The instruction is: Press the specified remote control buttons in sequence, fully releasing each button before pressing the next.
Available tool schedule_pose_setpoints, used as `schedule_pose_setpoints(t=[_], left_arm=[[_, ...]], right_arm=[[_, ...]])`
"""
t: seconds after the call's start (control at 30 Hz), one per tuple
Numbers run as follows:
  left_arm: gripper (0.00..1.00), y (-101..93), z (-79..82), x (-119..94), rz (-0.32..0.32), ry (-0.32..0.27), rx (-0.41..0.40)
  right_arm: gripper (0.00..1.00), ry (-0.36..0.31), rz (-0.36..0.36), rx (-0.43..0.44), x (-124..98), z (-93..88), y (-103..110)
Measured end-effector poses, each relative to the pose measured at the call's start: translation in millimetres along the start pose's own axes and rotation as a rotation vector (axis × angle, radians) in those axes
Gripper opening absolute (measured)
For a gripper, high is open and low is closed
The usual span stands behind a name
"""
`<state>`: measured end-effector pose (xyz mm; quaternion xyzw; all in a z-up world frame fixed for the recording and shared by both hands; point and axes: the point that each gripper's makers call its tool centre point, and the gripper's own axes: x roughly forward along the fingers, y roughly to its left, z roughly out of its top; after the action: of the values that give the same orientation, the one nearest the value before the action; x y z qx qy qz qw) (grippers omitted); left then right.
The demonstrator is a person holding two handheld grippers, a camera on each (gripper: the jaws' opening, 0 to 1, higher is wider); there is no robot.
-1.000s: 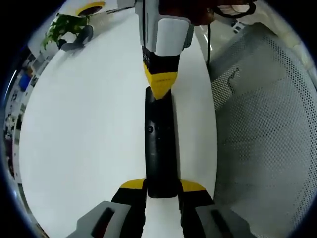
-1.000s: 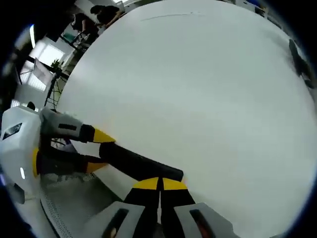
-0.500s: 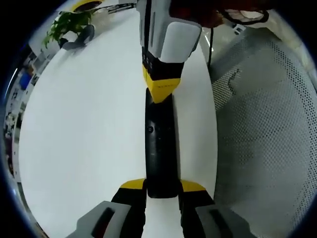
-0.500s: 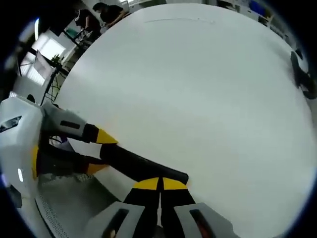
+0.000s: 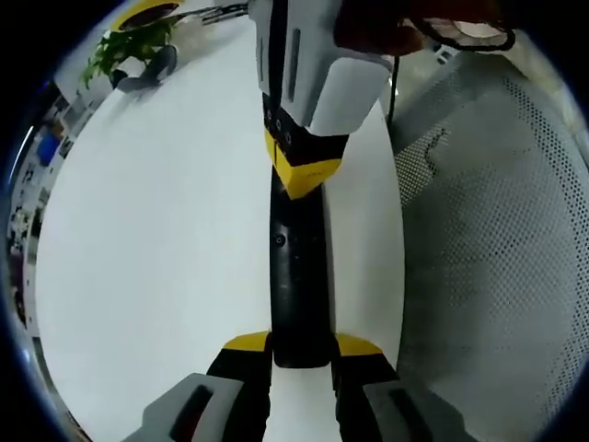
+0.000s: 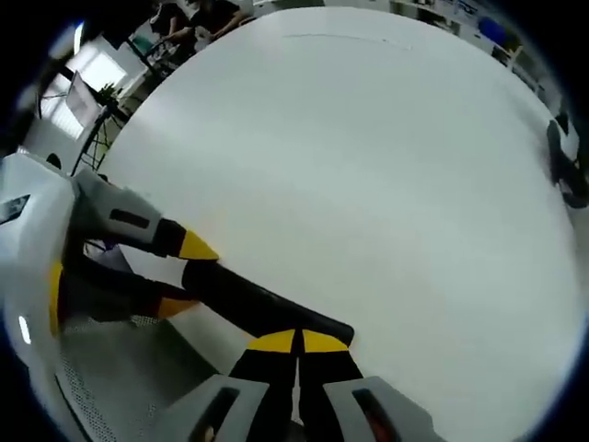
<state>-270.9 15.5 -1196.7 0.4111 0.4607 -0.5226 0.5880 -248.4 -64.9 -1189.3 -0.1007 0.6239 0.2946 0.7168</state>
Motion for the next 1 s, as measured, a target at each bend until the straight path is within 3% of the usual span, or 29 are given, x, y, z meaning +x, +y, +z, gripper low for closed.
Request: schedule_pose_setpoints(t=[0.2, 0.6, 1.0], left_arm=[[0.24, 0.2, -0.1, 0.1, -0.002, -0.004, 0.001], [0.24, 0.3, 0.0, 0.2, -0.013, -0.01, 0.015], [0.23, 0.4, -0.4, 0.4, -0.015, -0.039, 0.007]], right_arm=[[0.0, 0.021, -0.003, -0.006, -0.2, 0.5, -0.9], [0.0, 0.018, 0.063, 0.081, -0.3, 1.0, -2.3], [0.0, -0.022, 0.07, 0.121, -3.0, 2.1, 0.6]])
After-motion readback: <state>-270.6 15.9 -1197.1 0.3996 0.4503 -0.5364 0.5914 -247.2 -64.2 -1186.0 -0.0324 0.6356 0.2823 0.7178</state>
